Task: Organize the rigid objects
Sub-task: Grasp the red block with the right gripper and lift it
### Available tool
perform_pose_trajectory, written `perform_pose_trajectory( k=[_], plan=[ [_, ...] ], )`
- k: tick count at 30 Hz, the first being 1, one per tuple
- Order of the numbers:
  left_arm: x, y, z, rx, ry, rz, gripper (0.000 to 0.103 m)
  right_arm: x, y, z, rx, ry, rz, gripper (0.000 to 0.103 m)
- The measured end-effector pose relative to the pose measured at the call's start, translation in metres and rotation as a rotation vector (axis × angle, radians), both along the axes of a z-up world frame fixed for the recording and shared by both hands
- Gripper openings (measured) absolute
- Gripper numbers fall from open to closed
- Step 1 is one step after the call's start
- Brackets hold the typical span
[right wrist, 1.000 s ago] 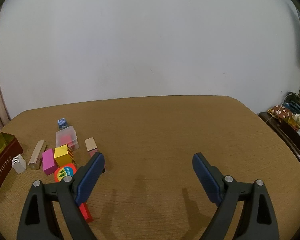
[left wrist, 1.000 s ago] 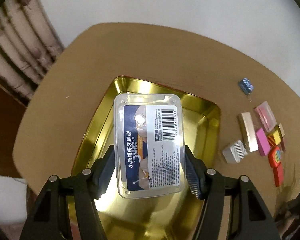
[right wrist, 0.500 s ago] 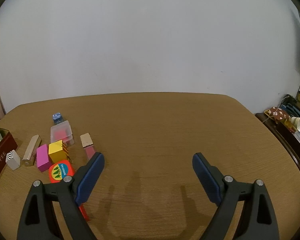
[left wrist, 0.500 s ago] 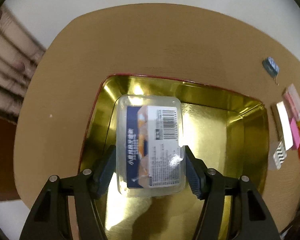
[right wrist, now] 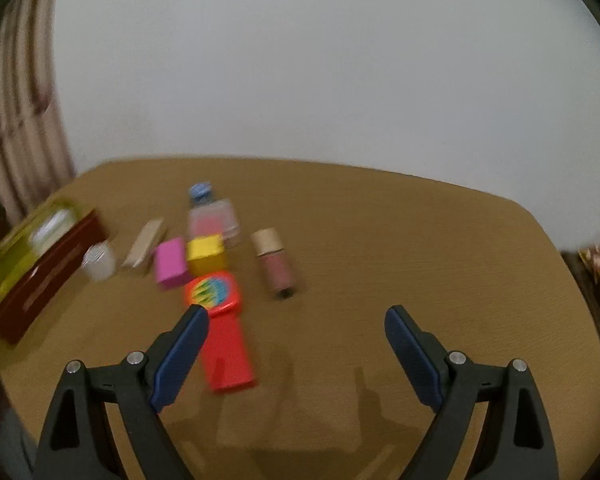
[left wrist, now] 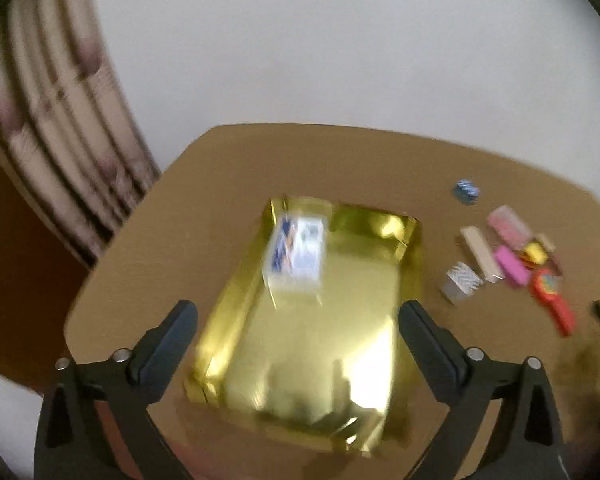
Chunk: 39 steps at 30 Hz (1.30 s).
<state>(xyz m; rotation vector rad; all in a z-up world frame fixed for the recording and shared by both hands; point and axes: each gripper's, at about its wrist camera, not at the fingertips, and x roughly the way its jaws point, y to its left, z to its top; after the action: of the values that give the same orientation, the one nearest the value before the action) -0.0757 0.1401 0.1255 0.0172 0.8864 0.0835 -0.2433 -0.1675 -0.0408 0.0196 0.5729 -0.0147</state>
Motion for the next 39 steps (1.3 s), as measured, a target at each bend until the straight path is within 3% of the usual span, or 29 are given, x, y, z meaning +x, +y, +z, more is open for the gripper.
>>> perform_pose_trajectory(
  k=[1, 3, 7, 13, 16, 17, 18, 19, 25, 30, 36, 39],
  plan=[
    [-0.018, 0.001, -0.002, -0.053, 0.003, -0.009, 0.100, 0.002, 0.006, 0.000, -0.005, 0.035, 0.032, 0.092],
    [-0.037, -0.005, -0.005, -0.088, 0.020, -0.007, 0.100, 0.009, 0.011, 0.000, 0.012, 0.087, 0.081, 0.092],
    [-0.077, -0.007, -0.024, -0.079, 0.049, 0.020, 0.100, 0.023, 0.013, -0.002, 0.026, 0.159, 0.141, 0.092],
    [-0.106, -0.009, -0.056, -0.144, 0.138, 0.099, 0.099, 0.039, 0.037, -0.011, -0.039, 0.234, 0.223, 0.092],
    [-0.111, -0.007, -0.067, -0.152, 0.161, 0.131, 0.099, 0.050, 0.043, -0.022, -0.067, 0.299, 0.226, 0.078],
    [-0.112, -0.006, -0.071, -0.156, 0.167, 0.140, 0.099, 0.053, 0.044, -0.024, -0.072, 0.322, 0.223, 0.063],
    [-0.113, -0.006, -0.073, -0.160, 0.172, 0.148, 0.099, 0.059, 0.045, -0.031, -0.072, 0.361, 0.219, 0.042],
    [-0.115, -0.007, -0.076, -0.166, 0.174, 0.158, 0.099, 0.064, 0.046, -0.036, -0.074, 0.388, 0.215, 0.031],
    [-0.119, -0.011, -0.079, -0.179, 0.185, 0.165, 0.100, 0.062, 0.052, -0.034, -0.101, 0.420, 0.212, 0.030],
    [-0.134, -0.013, -0.061, -0.170, 0.100, 0.163, 0.102, 0.045, 0.070, 0.013, 0.008, 0.367, 0.275, 0.030],
    [-0.141, -0.007, -0.058, -0.146, 0.091, 0.165, 0.102, 0.070, 0.170, 0.094, 0.164, 0.328, 0.449, 0.030],
    [-0.142, 0.000, -0.059, -0.165, 0.103, 0.170, 0.102, 0.101, 0.226, 0.107, 0.183, 0.367, 0.474, 0.030]
  ],
)
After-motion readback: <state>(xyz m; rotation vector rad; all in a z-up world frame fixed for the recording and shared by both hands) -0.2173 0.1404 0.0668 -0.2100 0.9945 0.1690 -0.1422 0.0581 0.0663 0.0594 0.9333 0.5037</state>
